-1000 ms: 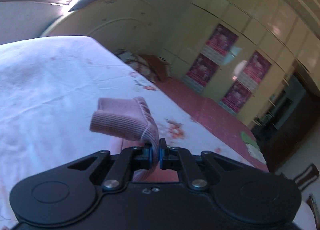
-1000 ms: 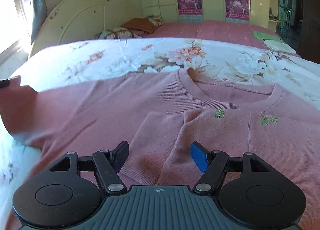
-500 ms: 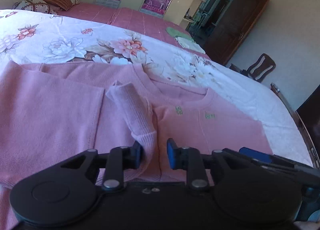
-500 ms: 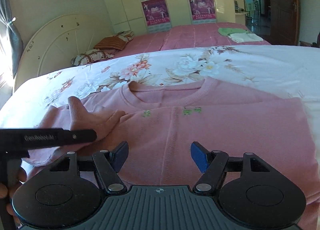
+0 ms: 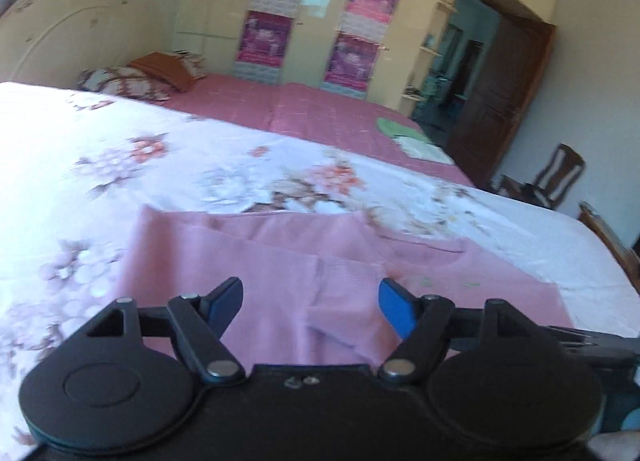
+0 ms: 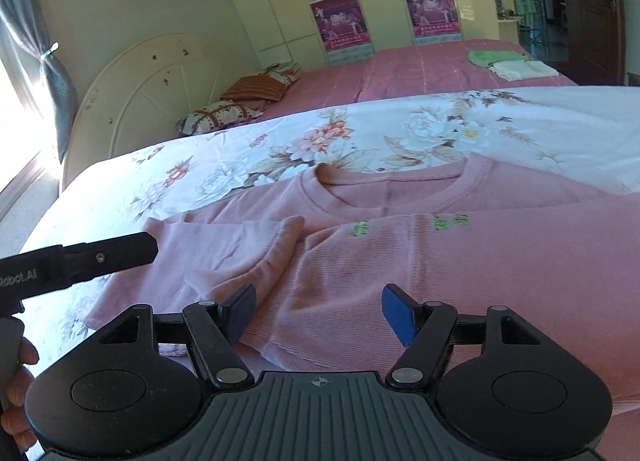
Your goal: Fold small clothes
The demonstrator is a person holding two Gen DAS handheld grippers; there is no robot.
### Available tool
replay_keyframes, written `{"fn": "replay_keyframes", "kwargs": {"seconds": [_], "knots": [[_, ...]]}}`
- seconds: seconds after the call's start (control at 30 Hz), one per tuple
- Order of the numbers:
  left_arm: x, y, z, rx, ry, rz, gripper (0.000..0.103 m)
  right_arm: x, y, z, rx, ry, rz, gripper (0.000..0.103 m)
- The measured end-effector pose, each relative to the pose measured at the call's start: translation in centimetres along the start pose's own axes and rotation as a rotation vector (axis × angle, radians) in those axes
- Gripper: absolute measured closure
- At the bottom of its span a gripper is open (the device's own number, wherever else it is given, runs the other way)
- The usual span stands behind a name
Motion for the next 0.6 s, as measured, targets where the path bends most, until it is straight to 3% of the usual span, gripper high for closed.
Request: {"fn": "replay_keyframes", "kwargs": {"seconds": [0.07, 0.17, 0.23, 0.4, 0.43, 0.47, 0.5, 0.6], "knots": [[0.9, 1.1, -3.6, -0.108, -0.042, -0.067, 0.032, 0.2, 1.6, -2.1, -0.005, -0.051, -0.016, 0.034], [2.5, 2.3, -7.4, -0.179, -0.09, -0.138, 0.038, 0.9, 3.7, -5.3, -0.012, -0.128, -0.037, 0.034], [3.5, 2.7, -8.6, -0.195, -0.097, -0.154, 0.041, 1.7, 5.0, -7.0, -0.002, -0.188, -0.048, 0.034], [4.8, 3.1, -9.4, -0.193, -0.096, -0.16, 0.04, 3.3, 8.5, -8.6, 0.13, -0.362, -0.06, 0.034], [4.8, 3.0, -9.4, -0.191, -0.097, -0.157, 0.039, 3.3, 9.0, -8.3, 0.144, -0.38, -0.055, 0.04], [4.8, 3.0, -9.4, -0.189, -0.098, -0.155, 0.039, 3.3, 9.1, -8.2, 0.15, -0.378, -0.057, 0.076], [4.8, 3.0, -9.4, -0.188, -0.099, -0.154, 0.039, 2.9, 9.0, -7.8, 0.149, -0.355, -0.055, 0.089], [4.7, 2.9, -9.0, -0.187, -0.096, -0.142, 0.036, 0.8, 7.2, -6.1, 0.117, -0.241, -0.008, 0.09]]}}
Point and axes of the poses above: each gripper's, at about its wrist camera, not at the fingertips, and y roughly the way its jaws point, z to its right, x to its underside, the point moved 8 cm from there along y, roughly the way its jaws point, and after that the axes turned 7 degrees about y, right-handed, at the moved point
